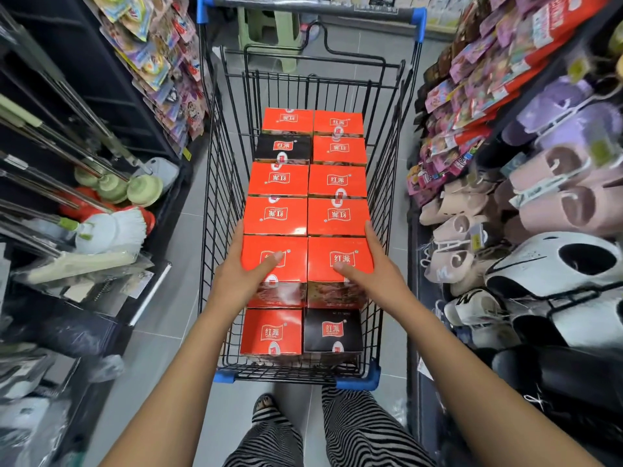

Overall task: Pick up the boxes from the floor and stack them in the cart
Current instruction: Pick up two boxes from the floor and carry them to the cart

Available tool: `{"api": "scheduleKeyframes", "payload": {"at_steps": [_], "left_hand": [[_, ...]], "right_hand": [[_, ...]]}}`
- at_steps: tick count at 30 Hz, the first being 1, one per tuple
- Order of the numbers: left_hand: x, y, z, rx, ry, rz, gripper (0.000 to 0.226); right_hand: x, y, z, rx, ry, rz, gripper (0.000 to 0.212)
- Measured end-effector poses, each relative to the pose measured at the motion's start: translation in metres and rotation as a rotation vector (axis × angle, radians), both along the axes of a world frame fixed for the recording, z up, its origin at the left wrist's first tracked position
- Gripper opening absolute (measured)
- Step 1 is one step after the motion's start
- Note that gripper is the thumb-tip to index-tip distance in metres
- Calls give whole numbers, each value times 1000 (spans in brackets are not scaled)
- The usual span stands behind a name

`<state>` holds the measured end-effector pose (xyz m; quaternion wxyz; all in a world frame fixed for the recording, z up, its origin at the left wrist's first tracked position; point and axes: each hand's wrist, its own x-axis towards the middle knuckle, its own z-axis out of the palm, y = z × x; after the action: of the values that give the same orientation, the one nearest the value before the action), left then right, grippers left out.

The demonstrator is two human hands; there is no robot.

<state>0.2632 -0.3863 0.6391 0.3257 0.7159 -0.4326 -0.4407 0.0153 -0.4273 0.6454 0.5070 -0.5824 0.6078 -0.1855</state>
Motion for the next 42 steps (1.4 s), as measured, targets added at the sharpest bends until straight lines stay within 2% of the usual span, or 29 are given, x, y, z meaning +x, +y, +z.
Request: {"api": "scheduleKeyframes", "payload": {"at_steps": [5,11,13,14,16,18,20,23,26,31,35,42], "left_hand": [[-3,2,-1,-26,5,16,87],[-4,1,-1,6,-6,29,87],[-5,1,0,19,25,49,88],[-6,1,1,29,40,73,91],[-7,5,5,43,76,188,100],[-9,16,10,14,40,329,100],[-11,38,19,-3,-71,432,88],[-9,85,30,58,-262,469,85],[2,143,34,180,-451,551,89],[18,272,40,329,-807,710,76],[15,402,35,481,-850,885,73],[-34,625,23,739,-828,1239,68]], "right_hand": [[0,0,-2,2,49,41,109],[-1,2,4,-11,52,45,105],[-2,2,5,-28,127,48,99],[-1,3,7,-98,213,36,94],[3,2,13,-372,364,15,78],[14,-1,21,-636,347,77,61],[32,-2,27,-708,257,237,55],[72,12,32,-698,193,538,59],[114,48,31,-720,208,843,66],[180,144,36,-770,221,1220,81],[226,254,35,-817,221,1581,90],[276,484,25,-925,76,2043,82]]}}
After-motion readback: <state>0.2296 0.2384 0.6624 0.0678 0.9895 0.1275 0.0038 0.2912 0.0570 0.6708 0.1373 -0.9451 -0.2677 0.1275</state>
